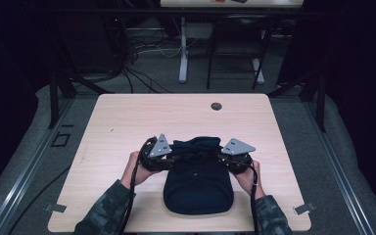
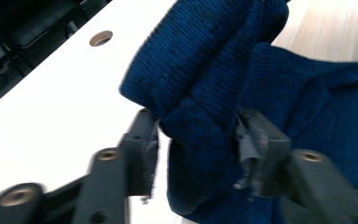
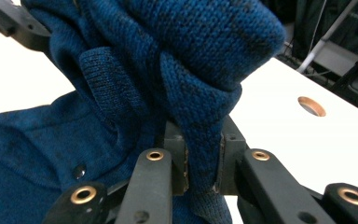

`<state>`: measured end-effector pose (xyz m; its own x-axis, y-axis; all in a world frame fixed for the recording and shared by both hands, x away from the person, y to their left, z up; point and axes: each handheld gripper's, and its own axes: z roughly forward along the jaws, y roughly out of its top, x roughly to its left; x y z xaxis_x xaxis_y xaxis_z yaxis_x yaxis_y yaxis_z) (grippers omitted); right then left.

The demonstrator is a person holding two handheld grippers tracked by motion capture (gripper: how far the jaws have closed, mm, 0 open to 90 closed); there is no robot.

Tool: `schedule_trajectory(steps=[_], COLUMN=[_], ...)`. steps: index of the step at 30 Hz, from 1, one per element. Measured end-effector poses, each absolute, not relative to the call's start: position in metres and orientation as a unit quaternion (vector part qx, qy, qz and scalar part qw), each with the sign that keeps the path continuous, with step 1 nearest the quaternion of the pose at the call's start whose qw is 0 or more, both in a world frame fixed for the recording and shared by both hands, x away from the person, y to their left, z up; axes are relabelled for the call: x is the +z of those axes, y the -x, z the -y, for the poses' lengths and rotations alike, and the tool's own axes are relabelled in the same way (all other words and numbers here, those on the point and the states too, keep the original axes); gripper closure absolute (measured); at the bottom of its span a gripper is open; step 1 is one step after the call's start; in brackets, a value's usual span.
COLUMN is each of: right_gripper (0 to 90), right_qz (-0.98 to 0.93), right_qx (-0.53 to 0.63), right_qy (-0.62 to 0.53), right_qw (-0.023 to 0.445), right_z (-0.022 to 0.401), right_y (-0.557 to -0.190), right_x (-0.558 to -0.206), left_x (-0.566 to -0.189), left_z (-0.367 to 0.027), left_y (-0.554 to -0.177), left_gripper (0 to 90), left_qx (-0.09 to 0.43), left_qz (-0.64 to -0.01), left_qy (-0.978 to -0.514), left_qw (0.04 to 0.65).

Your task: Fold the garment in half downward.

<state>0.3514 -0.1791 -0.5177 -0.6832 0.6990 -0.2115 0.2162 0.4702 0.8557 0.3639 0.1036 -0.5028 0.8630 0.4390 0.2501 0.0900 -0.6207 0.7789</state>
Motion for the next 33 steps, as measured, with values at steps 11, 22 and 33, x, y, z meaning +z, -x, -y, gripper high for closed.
schedule_trajectory(steps=[11, 22, 33], right_gripper=[54.1, 63.7, 66.6], right_qz=[-0.853, -0.86, -0.864], right_qx=[0.395, 0.383, 0.38], right_qy=[-0.294, -0.292, -0.288], right_qw=[0.174, 0.169, 0.163], right_z=[0.187, 0.187, 0.188], right_y=[-0.355, -0.346, -0.337], right_x=[-0.506, -0.509, -0.522], left_x=[-0.505, -0.51, -0.516], left_z=[-0.097, -0.098, -0.101], left_y=[-0.357, -0.352, -0.347], left_gripper=[67.6, 66.9, 67.4], left_qx=[0.218, 0.2, 0.182], left_qz=[-0.127, -0.126, -0.122], left_qy=[-0.881, -0.888, -0.89], left_qw=[0.401, 0.395, 0.4])
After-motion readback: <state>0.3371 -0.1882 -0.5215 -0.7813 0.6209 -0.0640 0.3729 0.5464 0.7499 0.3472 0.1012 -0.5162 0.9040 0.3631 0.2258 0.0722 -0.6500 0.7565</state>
